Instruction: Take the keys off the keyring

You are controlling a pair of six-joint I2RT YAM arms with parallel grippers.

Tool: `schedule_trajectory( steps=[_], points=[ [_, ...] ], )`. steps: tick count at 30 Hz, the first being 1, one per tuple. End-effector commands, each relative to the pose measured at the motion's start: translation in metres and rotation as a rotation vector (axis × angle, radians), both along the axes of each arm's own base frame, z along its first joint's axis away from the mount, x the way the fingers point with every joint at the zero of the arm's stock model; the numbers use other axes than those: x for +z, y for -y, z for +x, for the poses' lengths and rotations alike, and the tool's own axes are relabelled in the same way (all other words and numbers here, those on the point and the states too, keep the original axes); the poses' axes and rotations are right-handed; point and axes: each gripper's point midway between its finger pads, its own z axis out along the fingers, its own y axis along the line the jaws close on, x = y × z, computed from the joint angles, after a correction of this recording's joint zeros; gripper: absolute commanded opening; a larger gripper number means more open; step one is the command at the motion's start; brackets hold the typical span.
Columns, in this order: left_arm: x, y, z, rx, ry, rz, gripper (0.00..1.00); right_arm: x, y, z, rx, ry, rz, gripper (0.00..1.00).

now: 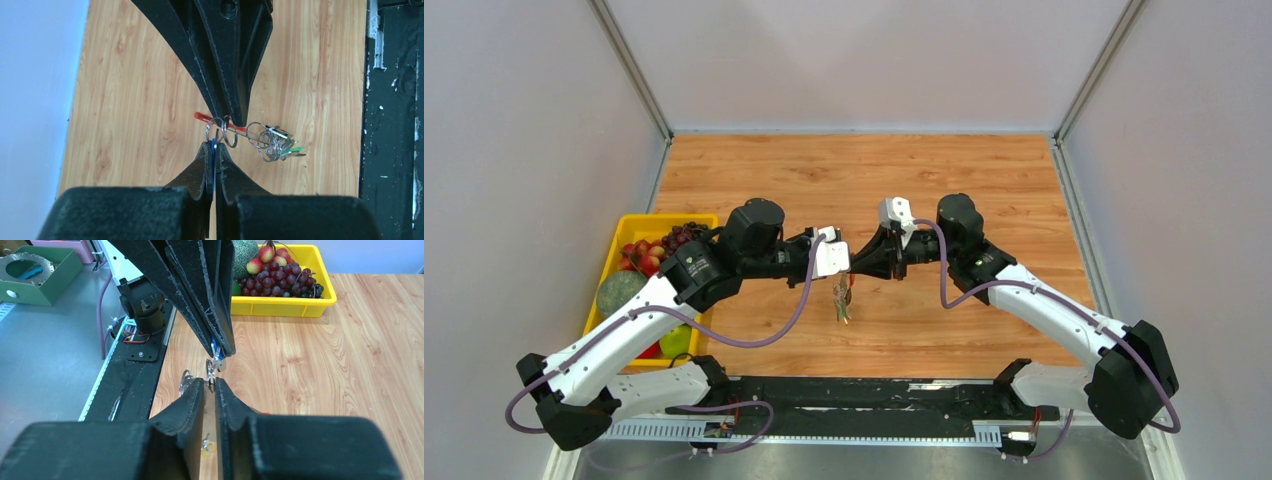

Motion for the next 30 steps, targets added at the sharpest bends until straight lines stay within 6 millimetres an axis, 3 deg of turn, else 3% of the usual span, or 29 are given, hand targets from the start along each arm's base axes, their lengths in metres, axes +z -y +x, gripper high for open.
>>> schedule_trajectory(
  steps=[1, 5, 13, 19, 30],
  points=[
    [0.015, 0.006, -0.001, -0.031, 0.045, -0.043, 0.0, 0.018, -0.001, -0.003, 0.029, 0.036, 0.031, 0.13],
    [0.015, 0.006, -0.002, -0.03, 0.046, -0.044, 0.0, 0.019, -0.002, 0.0, 0.014, 0.026, 0.031, 0.0],
    [0.014, 0.0, 0.001, 0.004, 0.07, -0.047, 0.0, 0.026, 0.002, 0.008, -0.079, -0.008, 0.047, 0.0],
    [0.004, 0.0, 0.004, 0.015, 0.064, -0.03, 0.0, 0.044, 0.011, 0.014, -0.154, -0.07, 0.088, 0.0],
    [-0.006, 0.006, 0.001, -0.016, 0.055, -0.027, 0.0, 0.069, 0.029, 0.013, -0.264, -0.275, 0.279, 0.0]
  ],
)
